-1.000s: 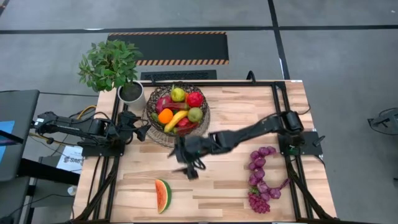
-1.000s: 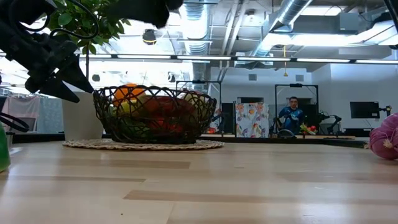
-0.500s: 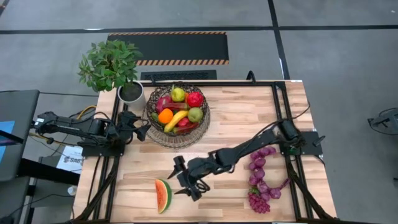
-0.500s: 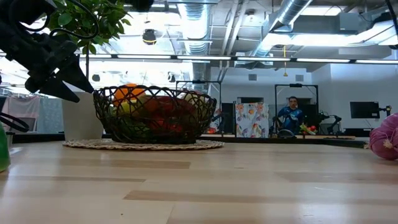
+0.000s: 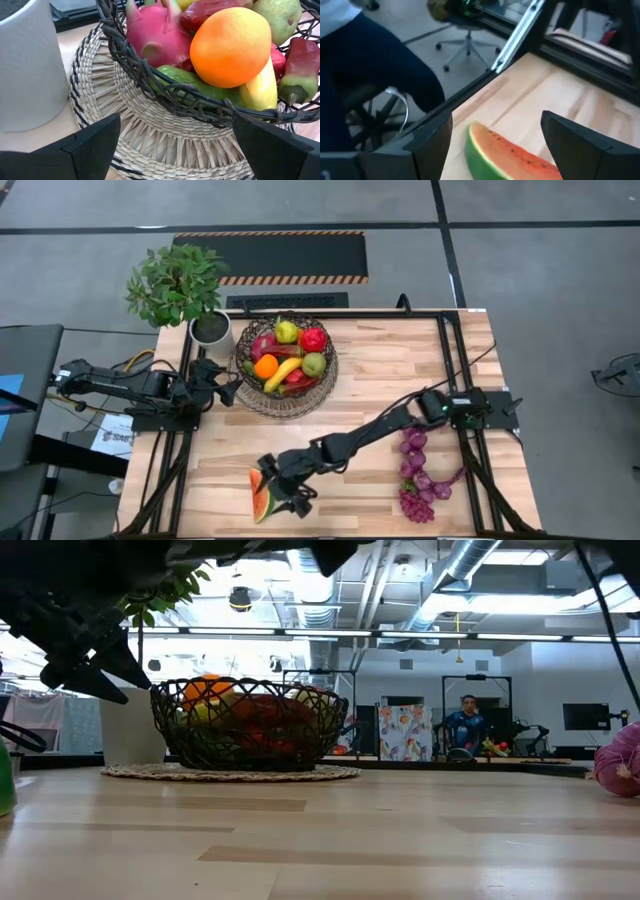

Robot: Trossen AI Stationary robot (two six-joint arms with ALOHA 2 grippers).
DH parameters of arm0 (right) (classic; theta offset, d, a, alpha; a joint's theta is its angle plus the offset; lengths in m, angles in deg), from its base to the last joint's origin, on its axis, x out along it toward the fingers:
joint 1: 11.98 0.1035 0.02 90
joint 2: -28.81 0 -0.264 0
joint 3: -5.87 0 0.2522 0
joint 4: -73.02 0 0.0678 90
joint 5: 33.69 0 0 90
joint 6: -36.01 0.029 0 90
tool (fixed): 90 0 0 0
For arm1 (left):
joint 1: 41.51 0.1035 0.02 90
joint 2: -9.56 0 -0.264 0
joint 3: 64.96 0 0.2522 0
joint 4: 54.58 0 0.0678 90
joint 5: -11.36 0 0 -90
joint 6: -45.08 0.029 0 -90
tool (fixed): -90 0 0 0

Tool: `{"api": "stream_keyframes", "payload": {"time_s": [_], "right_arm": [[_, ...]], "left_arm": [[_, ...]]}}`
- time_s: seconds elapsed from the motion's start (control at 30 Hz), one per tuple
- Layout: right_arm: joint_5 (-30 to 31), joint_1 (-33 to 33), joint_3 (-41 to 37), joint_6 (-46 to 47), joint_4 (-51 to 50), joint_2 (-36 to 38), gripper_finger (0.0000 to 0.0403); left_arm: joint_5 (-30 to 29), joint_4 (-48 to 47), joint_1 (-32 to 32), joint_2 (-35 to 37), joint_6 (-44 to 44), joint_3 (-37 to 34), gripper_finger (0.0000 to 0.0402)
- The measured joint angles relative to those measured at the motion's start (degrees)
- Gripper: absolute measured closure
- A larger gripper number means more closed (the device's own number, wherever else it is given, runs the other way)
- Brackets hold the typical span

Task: Build produce basket
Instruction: Put the sliced watermelon into the wire basket

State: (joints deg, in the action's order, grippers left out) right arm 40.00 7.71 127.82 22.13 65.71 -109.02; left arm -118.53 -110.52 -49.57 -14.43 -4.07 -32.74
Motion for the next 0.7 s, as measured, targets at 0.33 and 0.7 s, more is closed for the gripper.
{"api": "stream_keyframes", "payload": {"time_s": [0.33, 0.7], "right_arm": [[-1.6, 0.0, 10.6, -7.1, -10.0, -7.8, 0.0076], [5.9, -1.1, 10.8, -1.5, -24.1, -7.0, 0.0085]], "left_arm": [[0.2, -0.5, 0.0, 0.0, -1.6, 0.0, 0.0034], [0.2, -0.8, 0.0, 0.0, -2.6, 0.0, 0.0034]]}}
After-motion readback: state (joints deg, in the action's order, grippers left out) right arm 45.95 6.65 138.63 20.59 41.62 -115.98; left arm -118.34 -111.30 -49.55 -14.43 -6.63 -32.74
